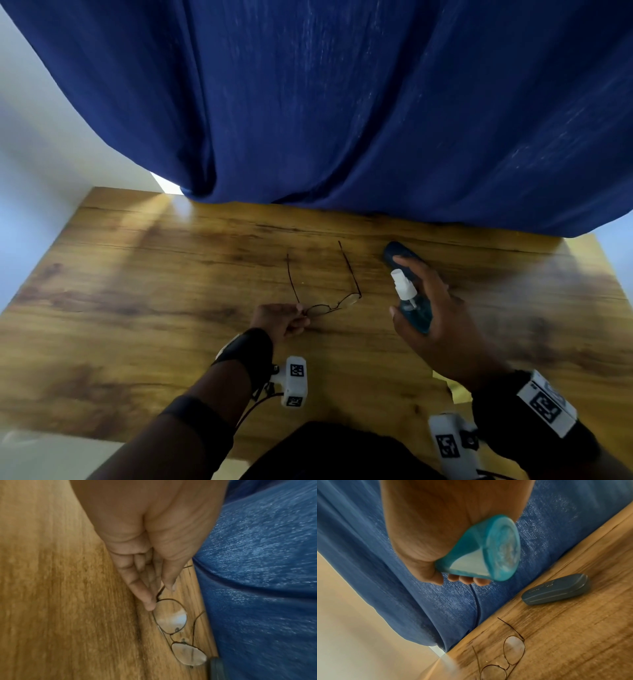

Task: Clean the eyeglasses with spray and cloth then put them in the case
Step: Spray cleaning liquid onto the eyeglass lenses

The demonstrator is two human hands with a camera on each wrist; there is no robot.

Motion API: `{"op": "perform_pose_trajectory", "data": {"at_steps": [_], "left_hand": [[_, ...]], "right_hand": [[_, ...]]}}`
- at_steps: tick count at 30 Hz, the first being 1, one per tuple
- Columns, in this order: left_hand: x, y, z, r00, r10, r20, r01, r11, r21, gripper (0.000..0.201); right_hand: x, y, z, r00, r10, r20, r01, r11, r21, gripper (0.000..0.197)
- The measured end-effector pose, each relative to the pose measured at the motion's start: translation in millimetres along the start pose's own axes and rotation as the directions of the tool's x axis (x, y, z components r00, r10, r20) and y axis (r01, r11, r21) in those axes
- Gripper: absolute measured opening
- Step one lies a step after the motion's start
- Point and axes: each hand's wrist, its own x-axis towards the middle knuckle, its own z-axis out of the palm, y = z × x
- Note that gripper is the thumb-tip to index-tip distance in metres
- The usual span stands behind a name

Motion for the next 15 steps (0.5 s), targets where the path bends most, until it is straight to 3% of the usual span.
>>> {"op": "perform_pose_trajectory", "data": {"at_steps": [3, 5, 7, 9, 12, 15], "left_hand": [[-12, 10, -12, 0.998, 0.021, 0.059, -0.026, 0.996, 0.080, 0.021], [-18, 18, -30, 0.988, 0.142, 0.056, -0.151, 0.963, 0.223, 0.015], [-18, 24, -55, 0.933, 0.358, 0.033, -0.333, 0.827, 0.452, 0.008], [-17, 31, -79, 0.871, 0.491, 0.014, -0.401, 0.695, 0.597, 0.007], [-11, 38, -99, 0.867, 0.495, 0.055, -0.385, 0.595, 0.706, 0.014], [-2, 35, -100, 0.887, 0.405, 0.221, -0.412, 0.479, 0.775, 0.025]], "right_hand": [[-3, -12, 8, 1.000, 0.019, -0.009, -0.019, 0.999, 0.026, 0.074], [-6, -20, 14, 0.999, 0.038, -0.016, -0.037, 0.999, 0.033, 0.073], [-7, -27, 21, 0.999, 0.043, -0.031, -0.042, 0.999, 0.027, 0.072], [-7, -30, 31, 0.997, 0.060, -0.041, -0.059, 0.998, 0.019, 0.072], [-8, -36, 45, 0.996, 0.083, -0.039, -0.083, 0.997, 0.002, 0.073], [-10, -45, 58, 0.995, 0.087, -0.046, -0.087, 0.996, -0.009, 0.074]]}}
